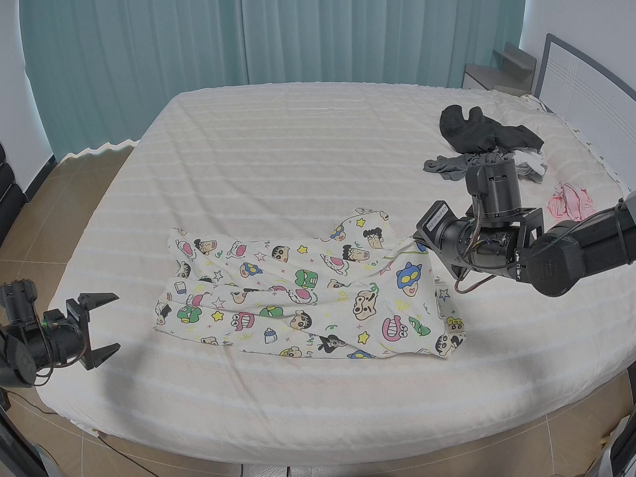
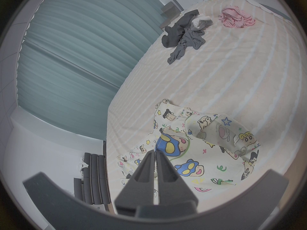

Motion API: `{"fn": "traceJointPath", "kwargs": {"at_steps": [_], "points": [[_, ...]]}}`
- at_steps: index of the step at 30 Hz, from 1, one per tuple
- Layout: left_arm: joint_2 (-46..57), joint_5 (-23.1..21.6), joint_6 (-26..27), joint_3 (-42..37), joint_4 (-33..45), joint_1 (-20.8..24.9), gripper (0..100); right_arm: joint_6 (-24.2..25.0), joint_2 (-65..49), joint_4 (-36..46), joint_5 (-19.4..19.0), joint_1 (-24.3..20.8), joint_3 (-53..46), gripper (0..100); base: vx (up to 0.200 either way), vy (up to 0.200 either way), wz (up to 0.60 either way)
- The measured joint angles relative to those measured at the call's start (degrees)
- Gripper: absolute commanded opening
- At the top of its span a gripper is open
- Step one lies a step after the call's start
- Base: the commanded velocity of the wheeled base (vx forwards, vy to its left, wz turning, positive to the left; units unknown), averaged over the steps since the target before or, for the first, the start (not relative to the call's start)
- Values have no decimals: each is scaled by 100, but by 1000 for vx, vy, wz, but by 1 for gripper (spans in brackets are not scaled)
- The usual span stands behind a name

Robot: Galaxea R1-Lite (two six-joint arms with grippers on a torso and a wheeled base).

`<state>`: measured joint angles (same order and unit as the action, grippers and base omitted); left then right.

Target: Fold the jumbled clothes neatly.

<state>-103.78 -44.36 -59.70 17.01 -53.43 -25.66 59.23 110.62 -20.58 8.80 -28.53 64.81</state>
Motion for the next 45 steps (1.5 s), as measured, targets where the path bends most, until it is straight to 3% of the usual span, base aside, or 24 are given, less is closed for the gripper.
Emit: {"fn": "traceJointPath", "kwargs": {"at_steps": [6,11,16,31,45], "points": [[-212,451,-49,556,217,802,100,-20,-185,137,15,-22,-37,0,0,0,0],[-419,1101,-65,1262,1072,1501,100,-23,-285,169,33,-38,-100,0,0,0,0],[-667,1527,-57,2103,1720,1829,100,-23,-340,173,96,-63,-183,0,0,0,0],[-1662,1724,1360,3491,2035,1742,100,-28,-422,154,154,-228,-266,0,0,0,0],[-2265,1636,1426,4178,1977,1765,100,-22,-434,128,228,-232,-274,0,0,0,0]]}}
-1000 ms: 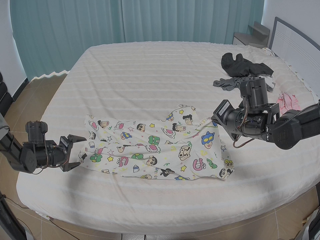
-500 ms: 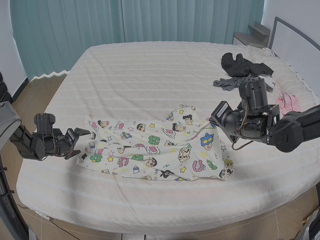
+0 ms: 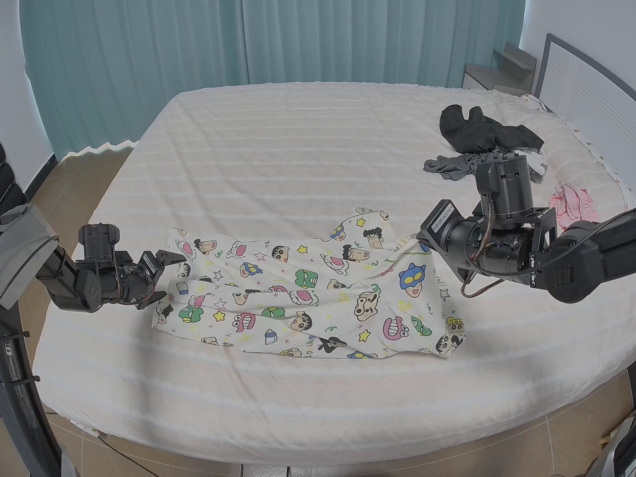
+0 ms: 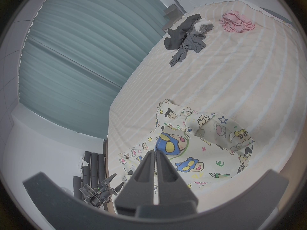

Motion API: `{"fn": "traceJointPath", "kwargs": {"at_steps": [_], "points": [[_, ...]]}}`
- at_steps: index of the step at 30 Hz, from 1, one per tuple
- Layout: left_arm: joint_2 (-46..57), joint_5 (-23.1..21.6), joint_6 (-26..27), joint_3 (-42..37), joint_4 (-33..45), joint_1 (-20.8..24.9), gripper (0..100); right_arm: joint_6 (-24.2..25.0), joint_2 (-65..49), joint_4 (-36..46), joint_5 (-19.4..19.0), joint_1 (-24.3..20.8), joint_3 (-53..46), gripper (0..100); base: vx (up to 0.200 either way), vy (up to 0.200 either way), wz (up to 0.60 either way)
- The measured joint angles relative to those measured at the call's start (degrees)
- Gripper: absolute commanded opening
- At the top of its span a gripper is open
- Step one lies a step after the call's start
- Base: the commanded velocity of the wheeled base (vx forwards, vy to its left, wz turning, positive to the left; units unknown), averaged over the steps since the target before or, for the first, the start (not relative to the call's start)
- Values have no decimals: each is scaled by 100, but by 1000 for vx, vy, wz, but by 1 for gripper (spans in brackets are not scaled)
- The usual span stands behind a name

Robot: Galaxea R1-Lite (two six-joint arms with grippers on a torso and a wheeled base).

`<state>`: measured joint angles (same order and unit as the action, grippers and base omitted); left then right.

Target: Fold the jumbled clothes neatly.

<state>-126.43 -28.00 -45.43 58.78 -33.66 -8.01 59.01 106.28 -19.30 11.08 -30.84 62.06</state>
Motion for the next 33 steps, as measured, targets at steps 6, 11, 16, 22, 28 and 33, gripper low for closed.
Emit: {"fn": "traceJointPath", "kwargs": {"at_steps": [6,11,16,22,28,33], "points": [[-74,-84,-11,85,-2,33,100,2,0,-2,2,0,4,0,0,0,0],[-102,-101,-24,102,-4,77,100,5,9,-10,2,2,4,0,0,0,0],[-130,-111,-49,80,0,110,0,11,23,-11,7,2,9,0,0,0,0],[-135,-111,-51,20,11,104,0,13,33,-11,7,22,9,0,0,0,0],[-100,-111,-51,-73,13,79,0,13,33,-11,7,44,9,0,0,0,0],[16,-108,-41,-96,11,49,0,13,33,-11,9,55,9,0,0,0,0]]}}
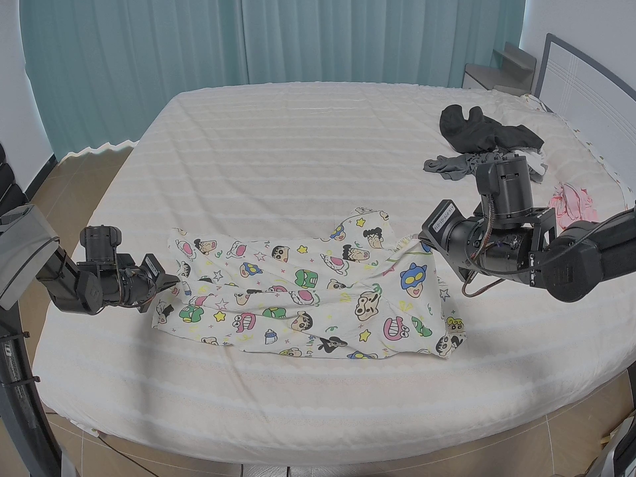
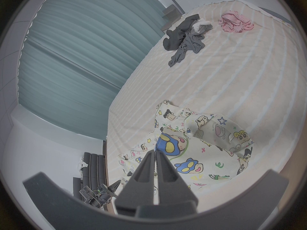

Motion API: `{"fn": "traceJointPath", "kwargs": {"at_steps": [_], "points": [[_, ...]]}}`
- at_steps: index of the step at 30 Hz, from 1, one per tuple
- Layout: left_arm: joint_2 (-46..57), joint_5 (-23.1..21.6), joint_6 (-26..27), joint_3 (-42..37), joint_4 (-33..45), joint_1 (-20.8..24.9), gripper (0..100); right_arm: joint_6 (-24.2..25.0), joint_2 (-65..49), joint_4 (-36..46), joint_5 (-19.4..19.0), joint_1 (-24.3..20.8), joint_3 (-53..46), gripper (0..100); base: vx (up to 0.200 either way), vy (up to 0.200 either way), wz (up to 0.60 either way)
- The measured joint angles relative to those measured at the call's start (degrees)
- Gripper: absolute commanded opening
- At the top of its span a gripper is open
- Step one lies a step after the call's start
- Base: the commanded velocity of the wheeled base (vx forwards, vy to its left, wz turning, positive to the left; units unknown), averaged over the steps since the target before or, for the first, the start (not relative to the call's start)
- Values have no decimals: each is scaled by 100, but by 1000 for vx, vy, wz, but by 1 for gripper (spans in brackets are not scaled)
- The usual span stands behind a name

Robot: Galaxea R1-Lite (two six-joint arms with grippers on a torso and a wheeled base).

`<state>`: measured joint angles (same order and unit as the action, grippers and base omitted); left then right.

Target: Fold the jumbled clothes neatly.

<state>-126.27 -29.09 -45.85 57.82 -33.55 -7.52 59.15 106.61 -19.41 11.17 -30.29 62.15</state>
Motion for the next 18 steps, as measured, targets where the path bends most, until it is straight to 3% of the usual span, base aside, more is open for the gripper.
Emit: {"fn": "traceJointPath", "kwargs": {"at_steps": [5,6,18], "points": [[55,7,23,30,-4,-46,0,0,-11,1,0,4,-11,0,0,0,0],[55,5,23,37,-4,-50,100,0,-13,0,2,4,-13,0,0,0,0],[22,-2,26,78,-9,-113,100,0,-27,0,65,6,-40,0,0,0,0]]}}
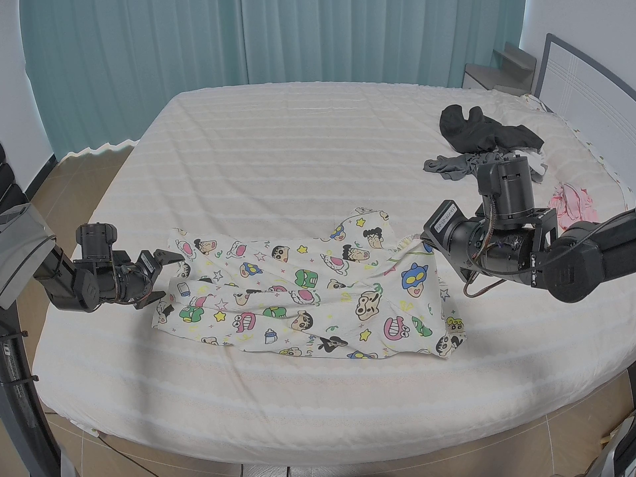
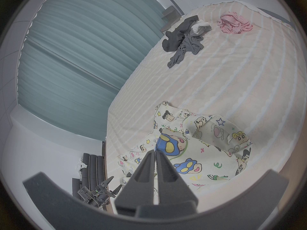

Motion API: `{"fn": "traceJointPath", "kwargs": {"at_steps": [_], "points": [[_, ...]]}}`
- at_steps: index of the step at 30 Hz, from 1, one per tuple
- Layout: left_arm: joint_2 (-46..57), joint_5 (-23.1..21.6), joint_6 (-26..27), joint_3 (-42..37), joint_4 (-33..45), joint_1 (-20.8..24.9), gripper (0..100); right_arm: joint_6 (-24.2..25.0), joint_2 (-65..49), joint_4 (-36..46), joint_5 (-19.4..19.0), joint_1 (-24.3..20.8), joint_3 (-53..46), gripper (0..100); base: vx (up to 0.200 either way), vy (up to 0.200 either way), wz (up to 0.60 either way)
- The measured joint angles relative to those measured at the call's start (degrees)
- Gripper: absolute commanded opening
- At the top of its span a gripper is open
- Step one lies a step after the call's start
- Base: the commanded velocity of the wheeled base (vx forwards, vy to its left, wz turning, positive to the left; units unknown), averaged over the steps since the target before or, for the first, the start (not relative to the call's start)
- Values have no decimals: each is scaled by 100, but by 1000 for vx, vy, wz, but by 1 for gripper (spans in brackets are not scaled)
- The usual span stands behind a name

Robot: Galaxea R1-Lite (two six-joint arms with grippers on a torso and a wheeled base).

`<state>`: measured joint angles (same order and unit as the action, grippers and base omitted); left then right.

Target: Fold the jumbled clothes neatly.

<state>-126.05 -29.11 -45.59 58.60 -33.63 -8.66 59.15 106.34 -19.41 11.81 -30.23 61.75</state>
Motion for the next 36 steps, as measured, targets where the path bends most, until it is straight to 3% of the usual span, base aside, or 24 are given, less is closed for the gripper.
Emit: {"fn": "traceJointPath", "kwargs": {"at_steps": [20,21,36], "points": [[-256,-1,-2,113,-162,152,100,16,-17,0,6,-6,-37,0,0,0,0],[-269,0,-4,107,-187,166,0,16,-17,0,6,-6,-37,0,0,0,0],[-250,2,24,-139,-233,202,0,11,-17,0,6,55,-43,0,0,0,0]]}}
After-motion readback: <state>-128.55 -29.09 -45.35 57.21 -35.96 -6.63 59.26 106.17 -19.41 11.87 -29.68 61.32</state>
